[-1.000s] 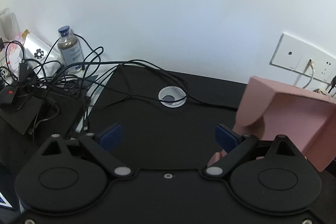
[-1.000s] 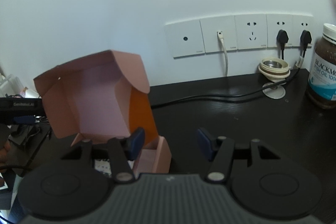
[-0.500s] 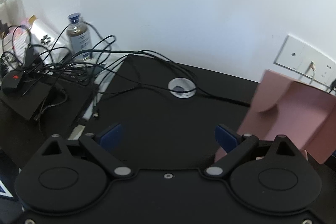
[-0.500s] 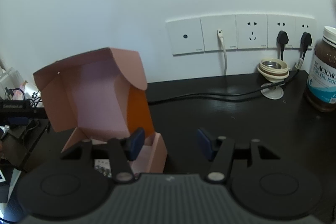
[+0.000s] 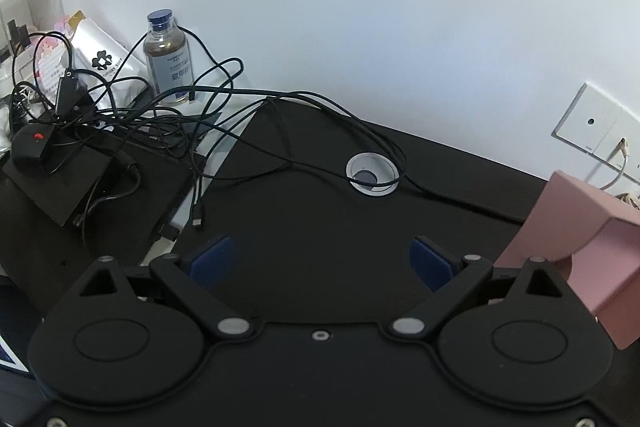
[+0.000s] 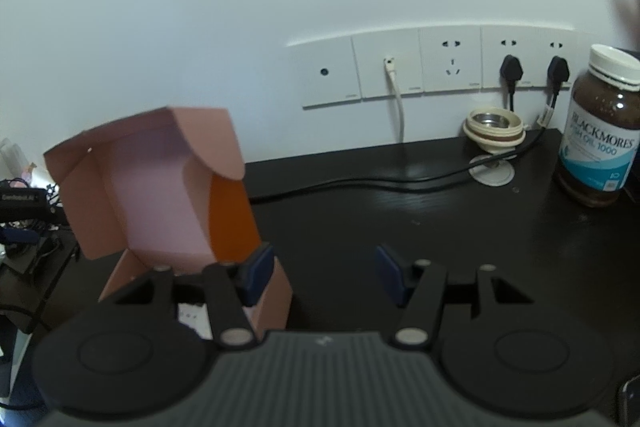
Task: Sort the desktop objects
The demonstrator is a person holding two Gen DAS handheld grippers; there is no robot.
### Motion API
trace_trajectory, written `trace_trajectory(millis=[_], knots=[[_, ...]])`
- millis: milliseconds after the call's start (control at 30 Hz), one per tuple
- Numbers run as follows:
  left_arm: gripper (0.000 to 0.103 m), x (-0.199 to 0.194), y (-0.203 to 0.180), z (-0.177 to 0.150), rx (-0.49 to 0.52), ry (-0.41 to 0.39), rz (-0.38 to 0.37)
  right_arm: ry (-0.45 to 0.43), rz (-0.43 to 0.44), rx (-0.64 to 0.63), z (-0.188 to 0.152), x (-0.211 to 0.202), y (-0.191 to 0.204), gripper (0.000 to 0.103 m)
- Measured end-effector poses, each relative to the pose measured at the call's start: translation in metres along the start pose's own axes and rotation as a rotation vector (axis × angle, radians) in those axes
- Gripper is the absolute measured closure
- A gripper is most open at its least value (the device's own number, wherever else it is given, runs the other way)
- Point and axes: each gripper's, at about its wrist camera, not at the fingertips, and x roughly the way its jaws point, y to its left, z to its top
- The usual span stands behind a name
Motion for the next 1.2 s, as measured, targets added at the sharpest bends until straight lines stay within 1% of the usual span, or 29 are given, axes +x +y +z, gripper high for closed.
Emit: trace_trajectory(millis=[167,267,367,533,600,700,767,833,900,1000,1100,1133,1200], knots=[[0.006,0.005,-0.014,0.002,0.027,0.005,-0.014,-0.037,-0.006,-0.007,0.015,-0.002,-0.002,0.047],[0.006,0.005,-0.017,0.004,0.013,0.0,-0.019,-0.054,0.006,-0.025,0.024,-0.002,0.002,0.047],[0.006,0.005,-0.019,0.002,0.024,0.002,-0.034,-0.045,0.026,-0.068,0.029,0.002,0.009,0.047],[0.006,0.004,-0.031,-0.007,0.103,-0.011,-0.033,-0.014,0.056,-0.152,0.026,0.009,0.023,0.047],[0.006,0.001,-0.033,-0.008,0.115,-0.024,-0.026,-0.012,0.045,-0.163,0.024,0.01,0.026,0.047],[0.006,-0.006,-0.023,-0.003,0.105,-0.039,-0.043,-0.009,0.044,-0.152,0.024,0.009,0.023,0.047],[0.005,-0.008,-0.015,0.0,0.111,-0.047,-0.042,-0.012,0.039,-0.147,0.026,0.008,0.02,0.047],[0.005,-0.005,-0.01,0.001,0.121,-0.05,-0.003,-0.016,0.031,-0.137,0.029,0.008,0.016,0.047],[0.005,0.005,-0.007,0.003,0.103,-0.03,0.037,-0.013,0.029,-0.114,0.031,0.009,0.013,0.047],[0.005,0.016,-0.009,0.004,0.07,-0.002,0.029,-0.008,0.034,-0.09,0.033,0.011,0.014,0.047],[0.005,0.021,-0.021,0.001,0.098,0.013,0.011,0.004,0.046,-0.116,0.032,0.013,0.021,0.047],[0.007,0.022,-0.023,0.0,0.103,0.011,0.01,0.003,0.04,-0.126,0.032,0.013,0.023,0.047],[0.007,0.023,-0.025,0.0,0.101,0.007,0.01,0.002,0.031,-0.137,0.032,0.015,0.025,0.047]])
